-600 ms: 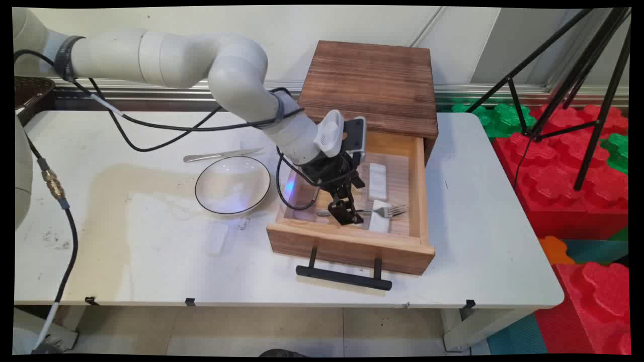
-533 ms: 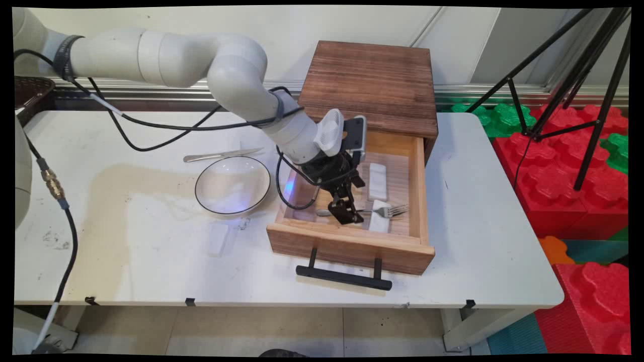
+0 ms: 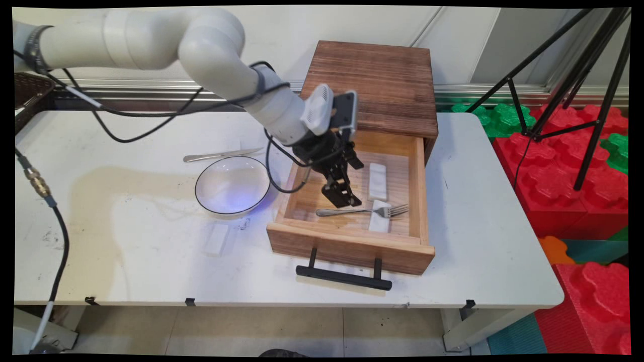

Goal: Pick up the knife from the left of the white plate

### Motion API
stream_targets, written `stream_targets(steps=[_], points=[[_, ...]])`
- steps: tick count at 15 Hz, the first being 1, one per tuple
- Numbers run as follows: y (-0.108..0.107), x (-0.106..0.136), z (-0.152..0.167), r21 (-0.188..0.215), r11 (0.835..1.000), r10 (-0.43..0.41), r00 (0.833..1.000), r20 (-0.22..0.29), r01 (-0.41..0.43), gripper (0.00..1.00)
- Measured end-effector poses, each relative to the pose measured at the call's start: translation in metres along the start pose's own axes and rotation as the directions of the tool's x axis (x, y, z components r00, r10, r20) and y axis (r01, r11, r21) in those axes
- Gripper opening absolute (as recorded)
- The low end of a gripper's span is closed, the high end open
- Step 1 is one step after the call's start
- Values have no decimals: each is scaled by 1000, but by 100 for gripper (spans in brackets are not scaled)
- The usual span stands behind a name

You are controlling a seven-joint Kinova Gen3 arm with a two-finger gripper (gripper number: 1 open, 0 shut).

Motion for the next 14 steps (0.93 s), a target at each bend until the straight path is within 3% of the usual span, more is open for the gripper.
stream_targets(steps=[7, 14], points=[[0, -11, -54, 24, 1000, 14, 999, -41, -13, 100], [2, -42, -120, 41, 999, 9, 997, -72, -6, 100]])
